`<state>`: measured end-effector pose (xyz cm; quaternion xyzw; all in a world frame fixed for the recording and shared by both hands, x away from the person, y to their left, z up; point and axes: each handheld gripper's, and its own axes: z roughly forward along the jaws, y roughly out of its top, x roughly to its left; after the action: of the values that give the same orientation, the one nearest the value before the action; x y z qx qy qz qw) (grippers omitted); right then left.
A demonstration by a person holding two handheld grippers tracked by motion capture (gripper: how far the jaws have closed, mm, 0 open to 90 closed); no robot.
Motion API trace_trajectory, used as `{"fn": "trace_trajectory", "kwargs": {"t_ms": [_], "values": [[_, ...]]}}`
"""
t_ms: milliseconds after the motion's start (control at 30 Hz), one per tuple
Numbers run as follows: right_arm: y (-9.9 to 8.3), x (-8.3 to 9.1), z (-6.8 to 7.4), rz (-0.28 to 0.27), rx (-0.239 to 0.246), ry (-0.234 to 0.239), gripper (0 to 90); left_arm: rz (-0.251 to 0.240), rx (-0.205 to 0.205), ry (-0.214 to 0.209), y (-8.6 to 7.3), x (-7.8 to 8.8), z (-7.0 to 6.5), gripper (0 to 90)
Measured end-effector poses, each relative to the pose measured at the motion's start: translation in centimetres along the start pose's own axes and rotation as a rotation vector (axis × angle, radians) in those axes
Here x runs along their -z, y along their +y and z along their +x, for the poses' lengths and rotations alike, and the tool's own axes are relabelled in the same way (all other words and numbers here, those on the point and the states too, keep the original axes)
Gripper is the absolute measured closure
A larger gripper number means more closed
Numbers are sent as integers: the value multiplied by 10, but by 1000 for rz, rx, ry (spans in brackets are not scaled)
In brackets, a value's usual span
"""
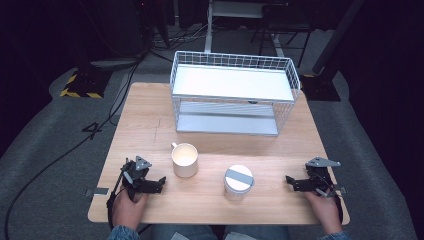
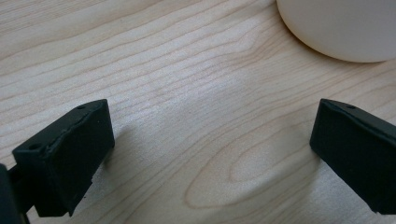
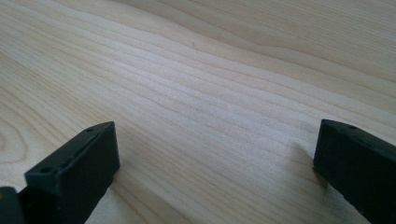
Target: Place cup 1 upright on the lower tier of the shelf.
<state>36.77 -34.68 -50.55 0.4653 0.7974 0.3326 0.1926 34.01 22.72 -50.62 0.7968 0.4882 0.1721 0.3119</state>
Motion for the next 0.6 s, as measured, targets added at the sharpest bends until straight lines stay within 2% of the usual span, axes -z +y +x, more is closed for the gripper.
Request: {"fn": "trace_trajectory", "kwargs": {"t_ms": [133,333,433,567,600], "values": [[3,7,3,-10,-4,39,20,0,0,0,0,0,0,2],[9,19,13,-41,37,57,23,0,-1,0,0,0,0,2],[13,32,23,-77,69,87,23,0,1,1,0,0,0,3],[17,40,33,-96,97,111,23,1,1,2,0,0,0,3],[21,44,40,-107,113,130,23,1,1,2,0,0,0,3]]}}
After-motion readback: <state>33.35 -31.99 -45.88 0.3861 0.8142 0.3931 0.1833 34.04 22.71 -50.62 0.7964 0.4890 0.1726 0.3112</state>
